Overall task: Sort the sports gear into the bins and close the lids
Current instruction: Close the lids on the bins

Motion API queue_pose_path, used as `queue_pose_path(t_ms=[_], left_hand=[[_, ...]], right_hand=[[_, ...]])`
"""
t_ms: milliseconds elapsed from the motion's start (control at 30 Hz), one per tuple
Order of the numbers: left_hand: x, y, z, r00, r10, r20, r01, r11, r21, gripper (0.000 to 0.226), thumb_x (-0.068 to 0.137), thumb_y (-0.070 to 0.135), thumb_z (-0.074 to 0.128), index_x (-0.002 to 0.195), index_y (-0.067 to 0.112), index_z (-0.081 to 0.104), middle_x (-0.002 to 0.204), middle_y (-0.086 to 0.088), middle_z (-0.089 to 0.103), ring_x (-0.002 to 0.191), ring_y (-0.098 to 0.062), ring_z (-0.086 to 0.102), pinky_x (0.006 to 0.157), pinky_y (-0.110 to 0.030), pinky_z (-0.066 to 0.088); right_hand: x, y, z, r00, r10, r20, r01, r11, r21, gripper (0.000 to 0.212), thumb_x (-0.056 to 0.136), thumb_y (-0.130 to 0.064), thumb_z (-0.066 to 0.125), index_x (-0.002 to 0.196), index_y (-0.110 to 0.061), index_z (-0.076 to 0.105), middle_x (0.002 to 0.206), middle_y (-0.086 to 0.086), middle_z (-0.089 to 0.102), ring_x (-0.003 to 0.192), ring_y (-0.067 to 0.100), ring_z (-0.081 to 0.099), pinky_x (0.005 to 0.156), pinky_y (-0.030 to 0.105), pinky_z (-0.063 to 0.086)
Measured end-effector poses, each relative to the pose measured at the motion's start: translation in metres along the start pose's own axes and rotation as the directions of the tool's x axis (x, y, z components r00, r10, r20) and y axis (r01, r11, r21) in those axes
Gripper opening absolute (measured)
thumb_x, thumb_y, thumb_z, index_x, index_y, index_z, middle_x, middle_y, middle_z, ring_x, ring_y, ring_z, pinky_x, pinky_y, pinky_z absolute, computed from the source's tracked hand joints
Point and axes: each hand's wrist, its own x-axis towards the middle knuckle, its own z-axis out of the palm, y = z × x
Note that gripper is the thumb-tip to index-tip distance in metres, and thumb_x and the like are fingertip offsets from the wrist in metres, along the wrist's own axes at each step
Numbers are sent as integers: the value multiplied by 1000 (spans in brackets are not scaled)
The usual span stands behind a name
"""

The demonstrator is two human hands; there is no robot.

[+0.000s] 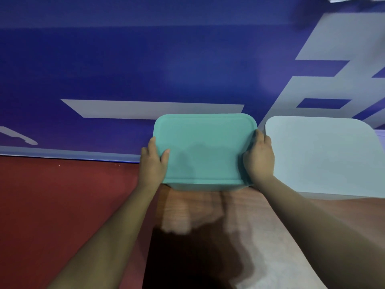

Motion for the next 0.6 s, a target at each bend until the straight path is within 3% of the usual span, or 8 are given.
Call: queue_pose_path(t_ms=[100,267,333,467,600], left_hand=[[0,-6,-7,999,-38,27,39,999,-28,63,93,30,60,146,9,32,128,-26,46,118,-40,46,96,-42,39],[14,-1,-9,996,-42,83,43,999,-5,69,90,35,62,146,13,28,131,-22,46,119,-40,47,97,-44,39],[22,4,-8,996,-55,77,55,998,9,71,89,39,62,145,14,26,130,-20,45,118,-41,47,97,-46,41],[37,13,-2,999,-2,52,-2,997,72,73,90,42,58,147,11,25,134,-16,41,120,-38,45,94,-48,43],[55,17,0,996,16,85,-26,994,106,76,91,48,55,150,17,18,130,-13,41,117,-35,47,86,-47,46]], right_hand=[[-7,-3,5,1000,17,-12,-17,1000,-24,48,74,-1,42,123,-4,46,117,22,50,101,42,49,82,44,45],[9,-4,5,996,76,37,-77,997,30,36,73,1,37,109,-1,43,112,22,48,92,42,49,74,44,42],[16,-4,8,995,93,45,-96,993,69,38,77,1,34,114,-2,41,115,21,47,96,42,50,75,40,41],[13,1,14,1000,-13,8,13,1000,-15,51,84,-7,31,135,-9,35,126,17,45,110,40,48,93,47,46],[32,2,17,997,39,66,-34,996,-80,46,102,-23,29,144,-4,28,130,22,47,116,40,47,93,46,44]])
